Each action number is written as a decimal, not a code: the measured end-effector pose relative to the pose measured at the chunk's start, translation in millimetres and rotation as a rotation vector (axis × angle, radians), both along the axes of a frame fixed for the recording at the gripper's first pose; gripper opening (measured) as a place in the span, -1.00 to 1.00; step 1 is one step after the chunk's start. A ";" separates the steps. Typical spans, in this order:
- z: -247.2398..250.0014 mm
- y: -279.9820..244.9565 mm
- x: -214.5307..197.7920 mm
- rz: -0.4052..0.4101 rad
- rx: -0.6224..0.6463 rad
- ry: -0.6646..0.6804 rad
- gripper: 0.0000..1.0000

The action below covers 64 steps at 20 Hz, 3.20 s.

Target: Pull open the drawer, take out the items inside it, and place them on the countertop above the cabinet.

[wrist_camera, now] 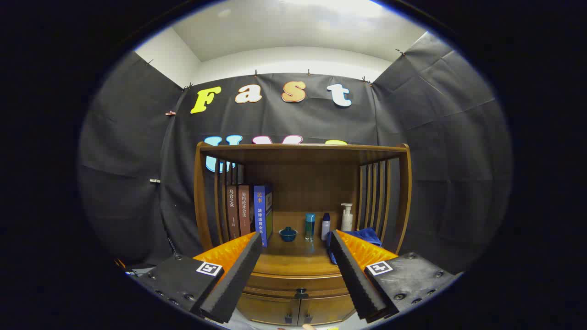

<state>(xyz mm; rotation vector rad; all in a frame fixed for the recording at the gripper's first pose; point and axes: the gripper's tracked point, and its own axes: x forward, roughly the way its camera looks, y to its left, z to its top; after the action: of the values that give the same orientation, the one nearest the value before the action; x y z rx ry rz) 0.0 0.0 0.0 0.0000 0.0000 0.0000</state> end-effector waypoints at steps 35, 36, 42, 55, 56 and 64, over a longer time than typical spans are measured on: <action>-67.7 -5.0 28.9 0.030 0.081 0.079 0.96; -79.6 -4.3 32.9 0.029 0.086 0.101 0.96; -143.8 -4.7 52.8 0.027 0.124 0.184 0.96; -297.7 -11.0 95.5 0.008 0.120 0.432 0.96; -304.6 -11.2 99.1 0.005 0.127 0.440 0.96; -328.3 -8.0 107.0 0.000 0.077 0.491 0.06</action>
<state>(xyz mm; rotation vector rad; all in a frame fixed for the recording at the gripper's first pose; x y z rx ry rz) 107.0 -8.0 -328.3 0.0773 0.4912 -0.0004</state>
